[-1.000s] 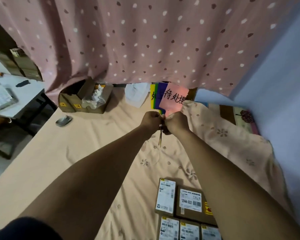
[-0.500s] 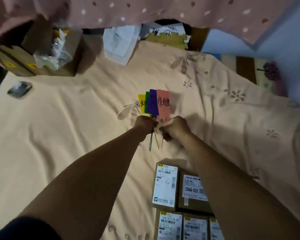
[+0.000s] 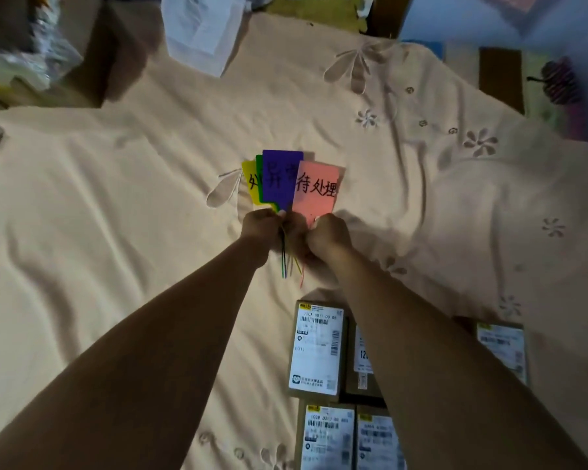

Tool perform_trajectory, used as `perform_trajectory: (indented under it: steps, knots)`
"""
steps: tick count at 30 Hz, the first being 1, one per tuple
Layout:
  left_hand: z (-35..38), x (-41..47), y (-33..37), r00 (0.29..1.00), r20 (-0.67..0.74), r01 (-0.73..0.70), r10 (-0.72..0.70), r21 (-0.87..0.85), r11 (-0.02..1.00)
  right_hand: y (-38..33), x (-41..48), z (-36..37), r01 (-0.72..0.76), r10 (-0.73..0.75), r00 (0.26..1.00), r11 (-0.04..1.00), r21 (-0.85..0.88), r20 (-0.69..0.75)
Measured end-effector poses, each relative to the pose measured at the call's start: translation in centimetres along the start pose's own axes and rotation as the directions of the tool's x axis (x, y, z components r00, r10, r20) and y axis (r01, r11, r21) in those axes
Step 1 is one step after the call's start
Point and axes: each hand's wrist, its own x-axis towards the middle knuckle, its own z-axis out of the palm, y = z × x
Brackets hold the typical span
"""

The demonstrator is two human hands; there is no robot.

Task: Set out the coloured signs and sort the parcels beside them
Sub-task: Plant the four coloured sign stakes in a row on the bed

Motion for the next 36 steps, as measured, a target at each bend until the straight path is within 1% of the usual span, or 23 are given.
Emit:
perform_trajectory:
  steps: [5, 8, 10, 15, 18, 21, 26, 36]
  knots:
    - [-0.5, -0.5, -1.2, 0.999, -0.029, -0.016, 0.015, -0.044, 0.999, -0.1, -0.4, -0.3, -0.006, 0.003, 0.998, 0.999, -0.053, -0.055]
    - [-0.4, -1.5, -1.9, 0.996, -0.065, -0.062, 0.058, -0.064, 0.996, -0.5, -0.7, -0.2, 0.006, -0.014, 0.998, 0.993, -0.115, -0.062]
    - [-0.3, -1.8, -2.0, 0.996, -0.066, -0.065, 0.06, -0.087, 0.994, -0.8, -0.9, 0.0, 0.008, -0.017, 0.998, 0.99, -0.144, -0.063]
    - [-0.7, -1.9, -1.8, 0.999, -0.02, -0.048, 0.046, -0.131, 0.99, -1.2, -1.6, 0.1, -0.001, -0.023, 0.995, 0.972, -0.235, -0.1]
    - [-0.6, -2.0, -2.0, 0.998, -0.005, -0.056, 0.056, -0.125, 0.99, -1.1, -1.8, 0.3, 0.001, -0.034, 0.992, 0.965, -0.263, -0.123]
    - [-0.6, -1.7, -2.1, 0.999, -0.012, -0.05, 0.049, -0.131, 0.99, -1.1, -1.7, 0.4, -0.017, -0.008, 0.993, 0.978, -0.21, -0.119]
    - [-0.4, -1.3, -2.5, 0.998, -0.027, -0.066, 0.065, -0.056, 0.996, -0.8, -2.0, 0.7, -0.042, 0.029, 0.985, 0.997, -0.07, -0.168]
    - [-0.6, -0.7, -2.7, 0.995, -0.031, -0.096, 0.095, -0.024, 0.995, -0.5, -2.0, 1.4, -0.051, 0.06, 0.986, 0.997, 0.06, -0.156]
